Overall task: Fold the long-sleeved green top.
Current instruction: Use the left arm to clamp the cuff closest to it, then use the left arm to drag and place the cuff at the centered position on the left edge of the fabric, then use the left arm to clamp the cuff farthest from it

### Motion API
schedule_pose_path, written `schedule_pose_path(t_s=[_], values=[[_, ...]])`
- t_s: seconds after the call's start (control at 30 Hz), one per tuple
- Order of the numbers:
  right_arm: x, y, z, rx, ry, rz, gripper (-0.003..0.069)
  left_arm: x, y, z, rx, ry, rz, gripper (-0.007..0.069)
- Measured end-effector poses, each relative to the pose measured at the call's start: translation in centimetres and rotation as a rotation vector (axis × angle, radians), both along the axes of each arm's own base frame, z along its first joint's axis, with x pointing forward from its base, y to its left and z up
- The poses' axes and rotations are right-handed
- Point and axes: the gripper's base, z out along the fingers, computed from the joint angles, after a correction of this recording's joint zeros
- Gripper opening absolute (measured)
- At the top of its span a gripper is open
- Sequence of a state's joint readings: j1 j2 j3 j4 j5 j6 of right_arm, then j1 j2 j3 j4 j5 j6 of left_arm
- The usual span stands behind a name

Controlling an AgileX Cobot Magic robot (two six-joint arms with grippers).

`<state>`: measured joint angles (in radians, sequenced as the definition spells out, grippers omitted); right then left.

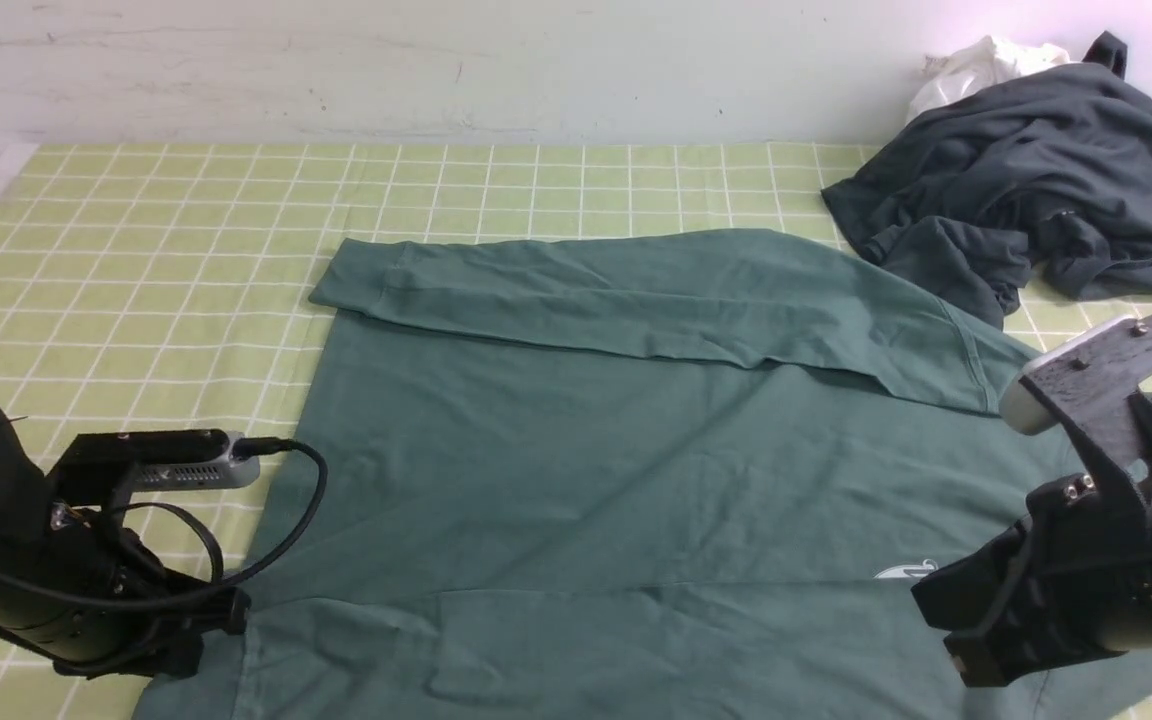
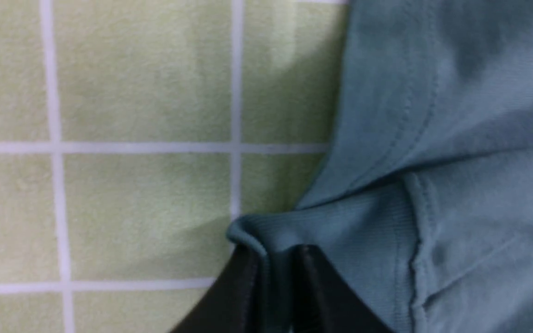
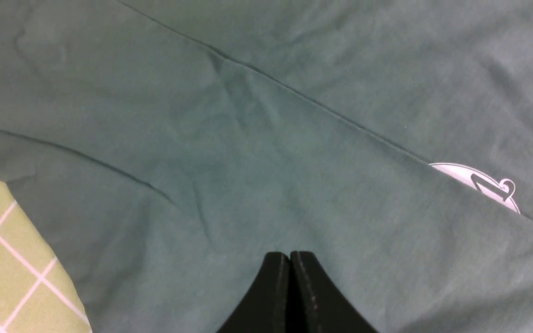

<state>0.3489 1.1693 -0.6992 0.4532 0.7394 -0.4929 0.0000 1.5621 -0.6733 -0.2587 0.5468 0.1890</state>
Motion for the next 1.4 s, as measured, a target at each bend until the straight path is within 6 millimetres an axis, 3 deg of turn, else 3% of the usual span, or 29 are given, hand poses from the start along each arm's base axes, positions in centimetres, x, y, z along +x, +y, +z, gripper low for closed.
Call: schedule_pose_path(t_s=[0.07,0.17,0.4,0.47,0.5,0.53,0.6,0.7,0.83,1.0,1.07,1.13,1.2,1.23,1.4], values=[[0.0,0.0,0.0,0.000,0.000,0.000,-0.0010,0.0,-0.2,0.4,-0.005,-0.023,-0.034,0.0020],[0.0,0.0,0.0,0.000,0.000,0.000,-0.0010,-0.2,-0.5,1.4,0.000,-0.066,-0.078,0.0011],[0.0,0.0,0.0,-0.002,-0.001,0.004,-0.0010,-1.6,-2.4,6.3,0.020,-0.288,-0.229,0.0008],[0.0,0.0,0.0,-0.007,-0.006,0.013,-0.0010,-1.5,-2.8,8.7,0.022,-0.396,-0.241,0.0008],[0.0,0.0,0.0,-0.009,-0.008,0.017,-0.0010,-1.0,-2.9,10.2,0.023,-0.461,-0.241,0.0008],[0.0,0.0,0.0,-0.009,-0.008,0.017,-0.0010,-1.0,-2.9,10.2,0.024,-0.463,-0.240,0.0008],[0.0,0.0,0.0,-0.011,-0.011,0.021,-0.0010,0.5,-3.1,12.5,0.026,-0.548,-0.234,0.0008],[0.1,0.0,0.0,-0.010,-0.018,0.018,-0.0010,3.4,-3.4,13.9,0.025,-0.582,-0.233,0.0008],[0.1,0.0,0.1,-0.008,-0.025,0.015,-0.0010,8.5,-4.2,12.8,0.025,-0.512,-0.255,0.0008],[0.1,0.0,0.1,-0.008,-0.025,0.015,-0.0010,15.1,-3.9,9.1,0.062,-0.329,-0.275,0.0046],[0.1,0.0,0.1,-0.008,-0.025,0.015,-0.0010,16.8,-3.5,8.0,0.080,-0.275,-0.273,0.0094],[0.2,0.0,0.1,-0.008,-0.029,0.013,-0.0010,19.4,-3.0,7.9,0.096,-0.260,-0.257,0.0200],[0.2,0.0,0.1,-0.007,-0.034,0.011,-0.0010,20.6,-2.9,7.8,0.095,-0.259,-0.244,0.0249],[0.3,0.0,0.1,-0.006,-0.042,0.008,-0.0010,22.3,-2.8,7.6,0.092,-0.264,-0.221,0.0335],[0.5,0.0,0.1,-0.004,-0.055,0.000,-0.0010,25.9,-2.8,5.9,0.066,-0.291,-0.142,0.0464]])
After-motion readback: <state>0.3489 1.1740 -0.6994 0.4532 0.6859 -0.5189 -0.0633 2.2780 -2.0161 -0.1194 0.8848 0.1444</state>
